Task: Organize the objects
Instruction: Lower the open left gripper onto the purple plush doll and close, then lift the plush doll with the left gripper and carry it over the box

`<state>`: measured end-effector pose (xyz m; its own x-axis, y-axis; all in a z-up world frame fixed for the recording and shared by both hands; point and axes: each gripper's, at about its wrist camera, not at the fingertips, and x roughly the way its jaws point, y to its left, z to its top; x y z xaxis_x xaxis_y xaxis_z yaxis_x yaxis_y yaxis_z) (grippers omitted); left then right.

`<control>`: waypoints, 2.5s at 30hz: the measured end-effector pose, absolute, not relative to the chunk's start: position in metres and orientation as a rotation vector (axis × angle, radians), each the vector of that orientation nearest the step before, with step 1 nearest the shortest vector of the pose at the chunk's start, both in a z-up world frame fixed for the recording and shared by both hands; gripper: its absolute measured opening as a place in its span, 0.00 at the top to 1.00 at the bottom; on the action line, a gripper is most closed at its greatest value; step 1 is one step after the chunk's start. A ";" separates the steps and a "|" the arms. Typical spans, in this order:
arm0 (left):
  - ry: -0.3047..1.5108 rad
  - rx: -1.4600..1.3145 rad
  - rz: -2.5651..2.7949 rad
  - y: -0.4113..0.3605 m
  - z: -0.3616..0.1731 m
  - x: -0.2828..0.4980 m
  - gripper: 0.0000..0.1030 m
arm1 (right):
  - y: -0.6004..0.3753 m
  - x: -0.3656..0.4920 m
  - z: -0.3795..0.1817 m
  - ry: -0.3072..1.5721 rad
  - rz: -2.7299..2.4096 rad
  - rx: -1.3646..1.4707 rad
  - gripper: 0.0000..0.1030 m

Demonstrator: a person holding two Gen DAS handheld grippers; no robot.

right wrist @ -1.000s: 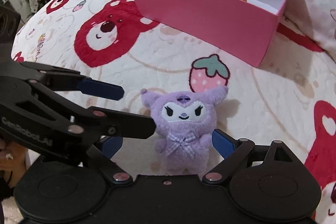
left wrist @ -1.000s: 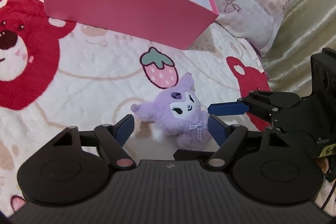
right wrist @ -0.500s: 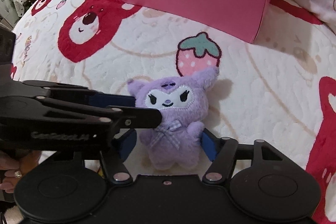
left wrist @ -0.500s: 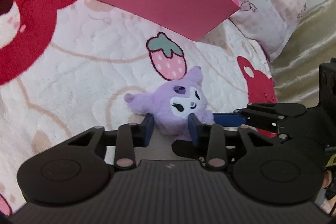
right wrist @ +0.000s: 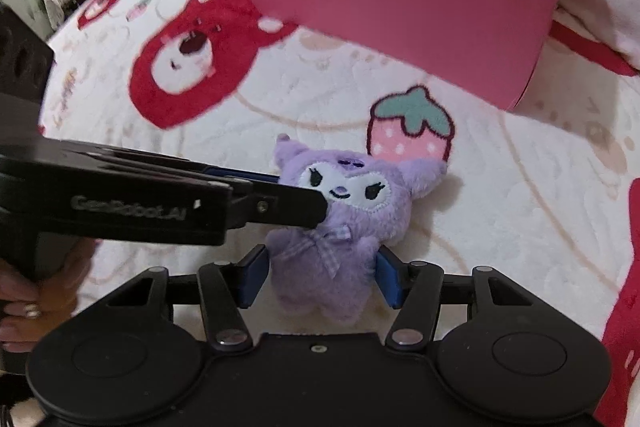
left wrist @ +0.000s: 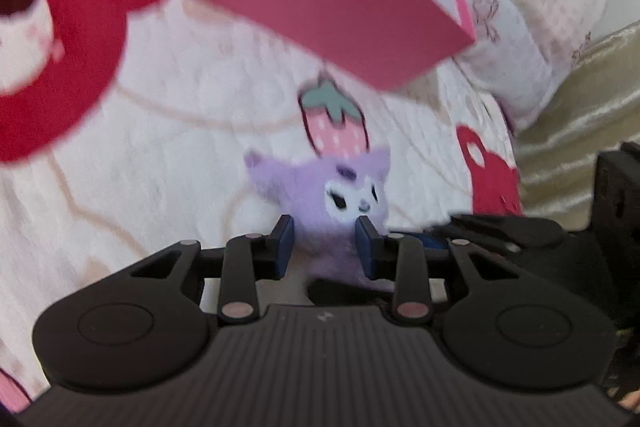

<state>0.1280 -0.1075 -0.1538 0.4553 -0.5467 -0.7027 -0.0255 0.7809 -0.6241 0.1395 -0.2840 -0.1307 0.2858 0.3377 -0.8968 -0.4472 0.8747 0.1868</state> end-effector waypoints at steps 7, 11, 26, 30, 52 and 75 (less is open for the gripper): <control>1.043 -0.650 -0.322 -0.105 -0.162 0.127 0.67 | -0.269 0.137 -0.138 1.158 0.518 -0.204 0.42; 1.027 -0.664 -0.310 -0.106 -0.166 0.126 0.66 | -0.271 0.142 -0.143 1.174 0.505 -0.183 0.42; 0.999 -0.589 -0.283 -0.088 -0.126 0.116 0.66 | -0.251 0.136 -0.116 1.106 0.495 -0.132 0.44; 1.007 -0.578 -0.288 -0.083 -0.116 0.110 0.66 | -0.251 0.135 -0.111 1.122 0.493 -0.049 0.44; 0.977 -0.489 -0.377 -0.071 -0.034 0.076 0.67 | -0.240 0.086 -0.046 0.949 0.501 0.026 0.44; 0.785 -0.400 -0.421 -0.048 0.074 0.116 0.67 | -0.235 0.103 0.049 0.699 0.447 0.099 0.44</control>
